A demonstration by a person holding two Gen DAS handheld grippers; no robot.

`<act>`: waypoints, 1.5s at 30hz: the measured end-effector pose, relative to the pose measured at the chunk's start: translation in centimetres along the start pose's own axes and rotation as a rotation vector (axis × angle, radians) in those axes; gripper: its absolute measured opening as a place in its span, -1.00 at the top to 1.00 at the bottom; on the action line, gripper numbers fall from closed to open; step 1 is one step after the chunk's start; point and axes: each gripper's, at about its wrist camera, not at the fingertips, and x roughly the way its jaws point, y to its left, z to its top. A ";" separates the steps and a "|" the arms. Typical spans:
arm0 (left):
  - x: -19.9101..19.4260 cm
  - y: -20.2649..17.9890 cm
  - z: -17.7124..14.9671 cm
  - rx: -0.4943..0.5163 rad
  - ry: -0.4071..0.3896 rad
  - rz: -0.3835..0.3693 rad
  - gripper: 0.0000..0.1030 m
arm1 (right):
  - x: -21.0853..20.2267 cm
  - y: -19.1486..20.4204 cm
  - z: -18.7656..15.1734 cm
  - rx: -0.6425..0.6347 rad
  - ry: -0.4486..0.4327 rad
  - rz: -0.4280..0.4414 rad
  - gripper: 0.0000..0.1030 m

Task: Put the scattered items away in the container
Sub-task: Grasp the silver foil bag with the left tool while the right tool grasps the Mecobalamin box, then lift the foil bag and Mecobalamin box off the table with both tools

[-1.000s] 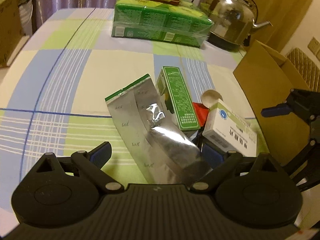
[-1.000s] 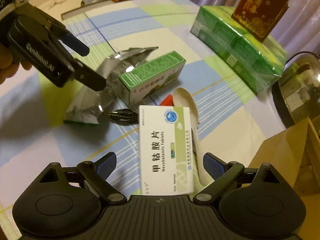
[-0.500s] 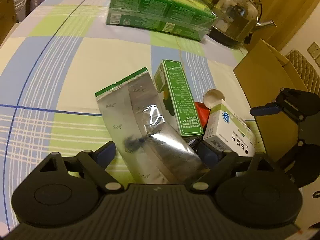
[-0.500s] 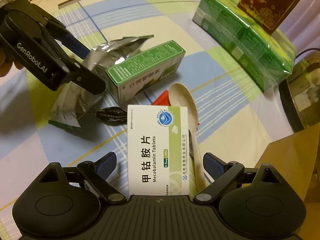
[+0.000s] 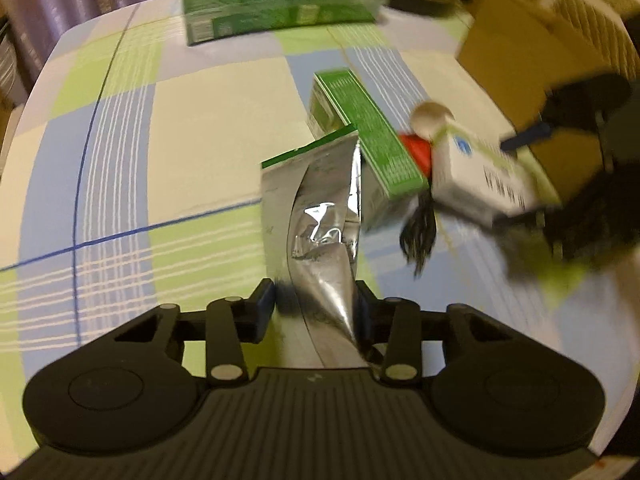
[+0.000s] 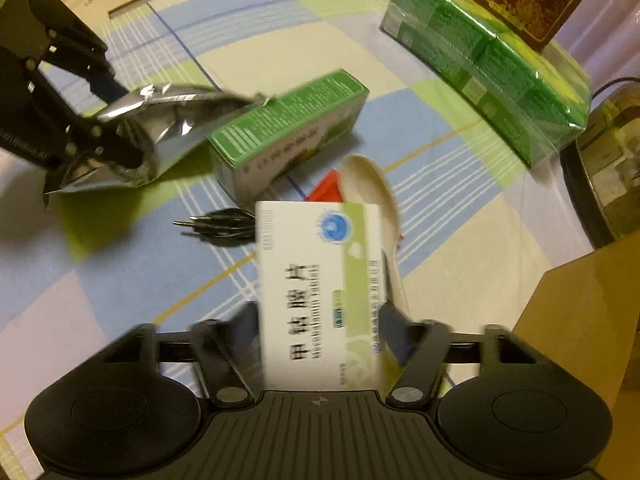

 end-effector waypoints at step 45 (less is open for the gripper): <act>-0.3 0.0 -1.9 0.091 0.038 0.009 -0.50 | -0.9 3.5 -0.3 0.003 0.061 0.083 -0.33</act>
